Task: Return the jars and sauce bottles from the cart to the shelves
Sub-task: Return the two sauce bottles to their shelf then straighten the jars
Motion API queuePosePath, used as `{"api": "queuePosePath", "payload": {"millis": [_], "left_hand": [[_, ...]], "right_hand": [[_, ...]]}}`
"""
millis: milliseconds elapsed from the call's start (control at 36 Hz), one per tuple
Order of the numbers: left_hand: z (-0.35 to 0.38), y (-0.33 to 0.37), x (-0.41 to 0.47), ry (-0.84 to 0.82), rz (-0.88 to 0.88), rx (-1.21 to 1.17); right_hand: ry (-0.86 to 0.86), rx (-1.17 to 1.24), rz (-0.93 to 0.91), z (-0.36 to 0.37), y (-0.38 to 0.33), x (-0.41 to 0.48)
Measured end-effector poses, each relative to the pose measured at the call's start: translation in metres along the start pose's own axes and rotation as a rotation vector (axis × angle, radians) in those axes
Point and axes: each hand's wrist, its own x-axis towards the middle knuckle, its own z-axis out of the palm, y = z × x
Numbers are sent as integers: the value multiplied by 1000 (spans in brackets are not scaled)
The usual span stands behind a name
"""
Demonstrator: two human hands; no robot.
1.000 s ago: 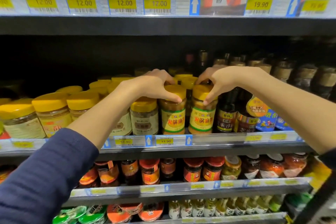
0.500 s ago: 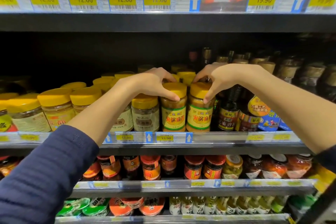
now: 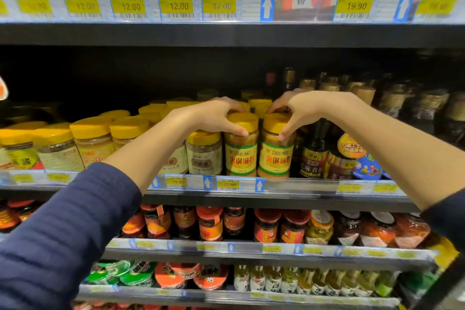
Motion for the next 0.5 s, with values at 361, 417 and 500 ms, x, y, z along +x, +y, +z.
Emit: {"api": "queuePosePath", "payload": {"millis": [361,417,500], "left_hand": [[-21,-15,-25,-23,-36,-21],[-26,-26,-33,-8,-57,-24],[-34,-46,-47,6,-104,-26]], "right_hand": [[56,110,-44,-18,-17,-6],[77,157,-64,-20,-25,-4],[101,201,-99,-20,-41,3]]}}
